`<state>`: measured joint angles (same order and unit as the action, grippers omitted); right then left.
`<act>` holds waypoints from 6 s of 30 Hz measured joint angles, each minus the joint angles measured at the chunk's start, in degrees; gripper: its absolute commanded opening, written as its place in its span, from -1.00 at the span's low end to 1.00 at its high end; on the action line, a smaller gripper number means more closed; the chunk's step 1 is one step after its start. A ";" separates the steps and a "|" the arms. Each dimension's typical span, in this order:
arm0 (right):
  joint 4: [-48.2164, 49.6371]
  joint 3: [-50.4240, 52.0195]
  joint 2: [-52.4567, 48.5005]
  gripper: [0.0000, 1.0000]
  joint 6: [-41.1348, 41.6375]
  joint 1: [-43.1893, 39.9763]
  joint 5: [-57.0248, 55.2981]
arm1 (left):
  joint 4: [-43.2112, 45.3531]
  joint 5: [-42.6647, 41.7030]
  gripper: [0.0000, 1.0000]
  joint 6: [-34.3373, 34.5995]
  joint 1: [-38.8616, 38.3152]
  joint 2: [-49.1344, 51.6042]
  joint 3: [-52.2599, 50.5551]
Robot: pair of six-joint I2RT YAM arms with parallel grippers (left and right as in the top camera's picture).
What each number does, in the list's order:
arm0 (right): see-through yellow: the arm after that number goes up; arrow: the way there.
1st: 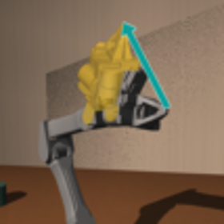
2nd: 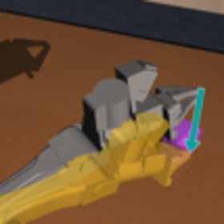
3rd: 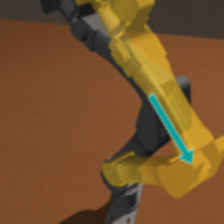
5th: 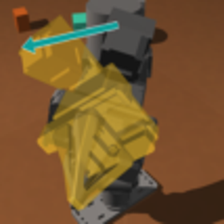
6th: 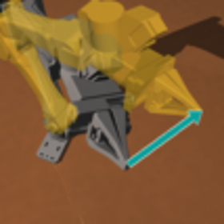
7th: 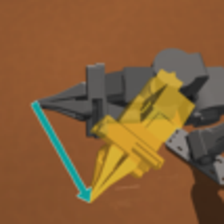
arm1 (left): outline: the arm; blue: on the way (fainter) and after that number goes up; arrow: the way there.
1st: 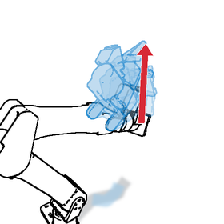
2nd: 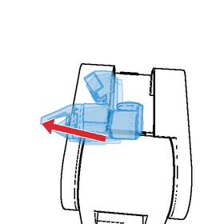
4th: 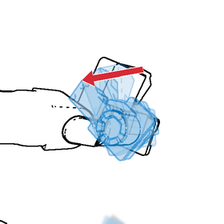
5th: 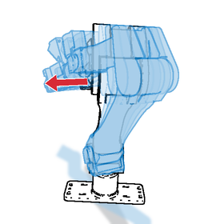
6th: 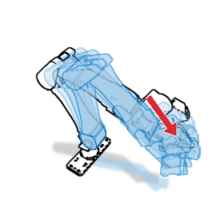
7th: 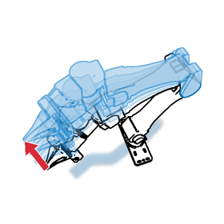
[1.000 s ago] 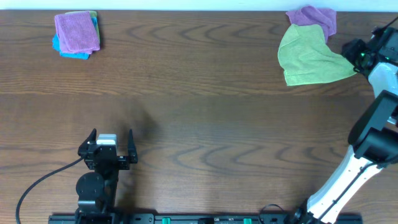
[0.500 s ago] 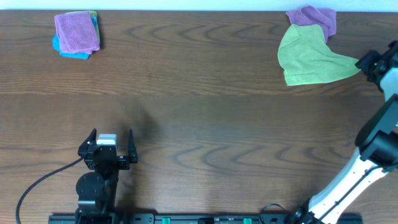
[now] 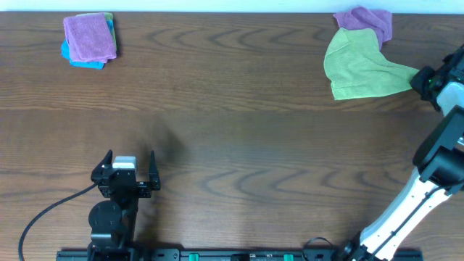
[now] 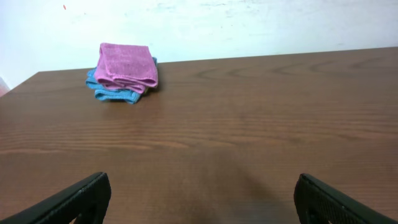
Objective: Fold the cloth
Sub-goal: 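Close the right gripper on the green cloth's corner, then lift the green cloth and drag it to the table center, then release the green cloth and move the right gripper to its right edge, then grasp the cloth's left edge with left gripper, right edge with right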
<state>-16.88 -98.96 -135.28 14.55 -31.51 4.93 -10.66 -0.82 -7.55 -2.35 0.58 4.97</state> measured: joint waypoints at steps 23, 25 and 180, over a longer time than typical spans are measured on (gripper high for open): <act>-26.27 -35.50 1.31 -0.97 -5.75 15.56 9.66 | 0.00 0.00 0.91 -0.02 0.00 0.00 0.00; -28.48 -39.76 2.49 -0.97 -6.34 20.09 10.88 | 0.00 0.00 0.91 -0.02 0.00 0.00 0.00; -46.58 28.39 69.81 0.98 -12.07 42.88 -6.84 | 27.17 -34.45 0.91 29.88 -9.70 51.17 11.21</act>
<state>-63.46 -70.57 -65.47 2.48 11.38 -1.91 16.51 -35.27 22.33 -12.05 51.75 16.19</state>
